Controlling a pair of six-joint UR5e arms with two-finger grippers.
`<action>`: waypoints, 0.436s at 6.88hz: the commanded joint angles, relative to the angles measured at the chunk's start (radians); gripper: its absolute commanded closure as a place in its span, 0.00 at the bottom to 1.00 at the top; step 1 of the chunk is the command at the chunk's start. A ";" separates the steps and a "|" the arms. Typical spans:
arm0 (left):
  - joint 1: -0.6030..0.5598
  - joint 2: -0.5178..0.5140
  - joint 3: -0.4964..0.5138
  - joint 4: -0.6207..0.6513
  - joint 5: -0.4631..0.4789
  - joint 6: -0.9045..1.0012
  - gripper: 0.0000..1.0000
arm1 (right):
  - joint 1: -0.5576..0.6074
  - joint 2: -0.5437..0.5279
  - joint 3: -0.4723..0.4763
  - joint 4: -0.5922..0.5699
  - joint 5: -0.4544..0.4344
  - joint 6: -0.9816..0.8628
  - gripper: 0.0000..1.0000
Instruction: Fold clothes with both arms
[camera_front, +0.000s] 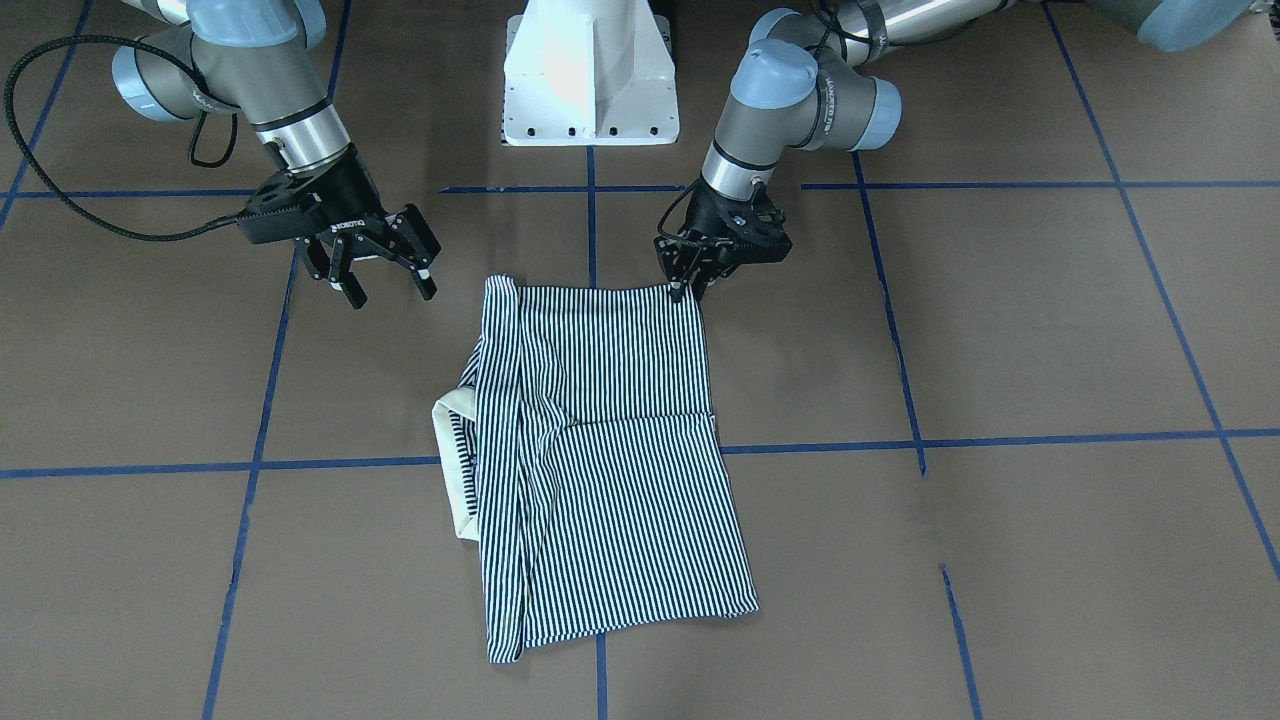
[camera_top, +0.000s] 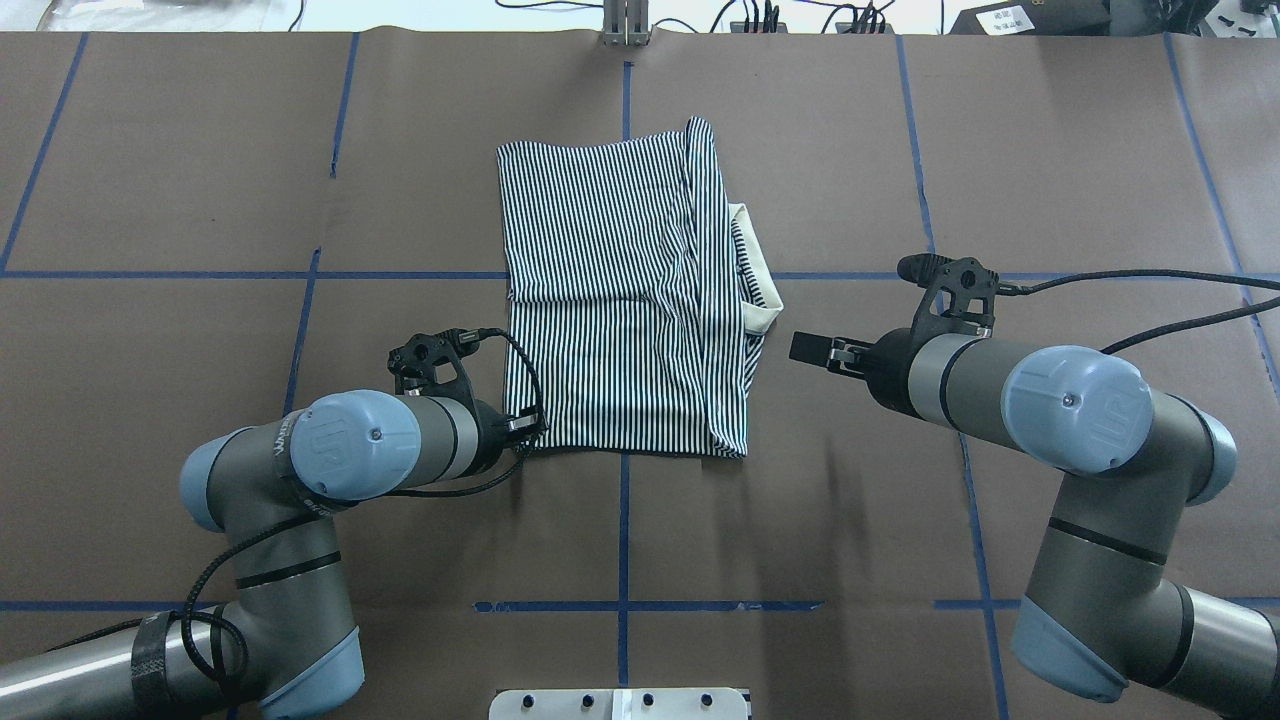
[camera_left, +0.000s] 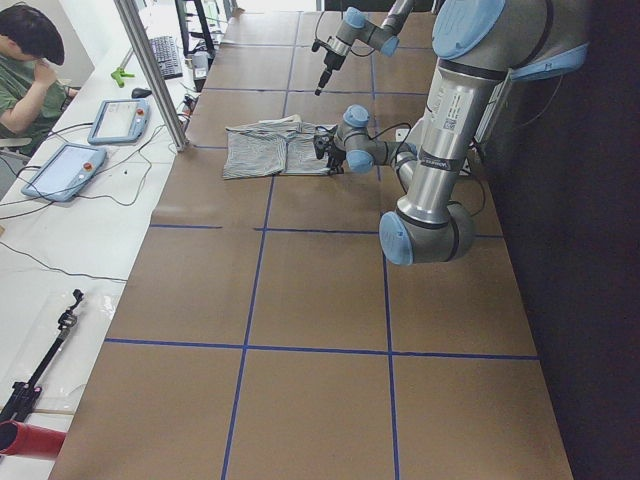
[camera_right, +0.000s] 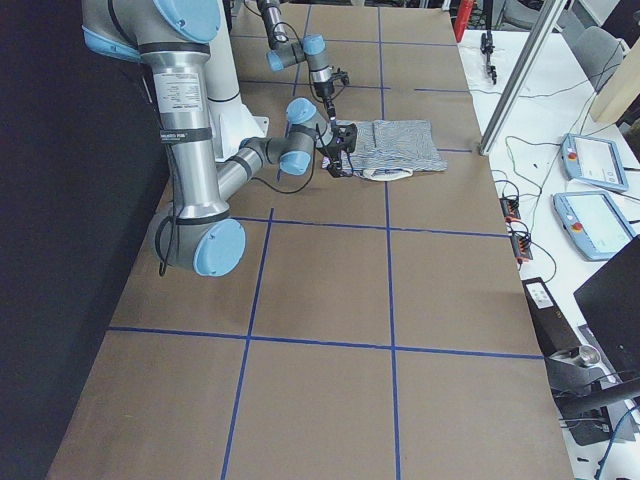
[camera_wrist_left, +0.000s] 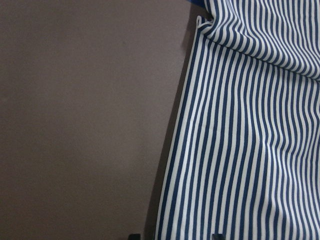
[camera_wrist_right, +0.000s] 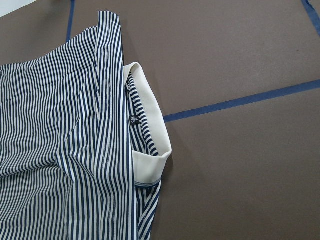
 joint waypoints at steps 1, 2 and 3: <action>0.001 -0.005 -0.006 -0.001 0.001 0.001 1.00 | 0.000 0.000 -0.002 0.000 -0.001 0.000 0.00; 0.001 -0.007 -0.013 0.001 0.001 0.003 1.00 | -0.003 0.000 -0.003 -0.003 -0.001 0.006 0.00; 0.001 -0.013 -0.019 0.001 0.000 0.003 1.00 | -0.009 0.012 -0.005 -0.017 -0.004 0.081 0.01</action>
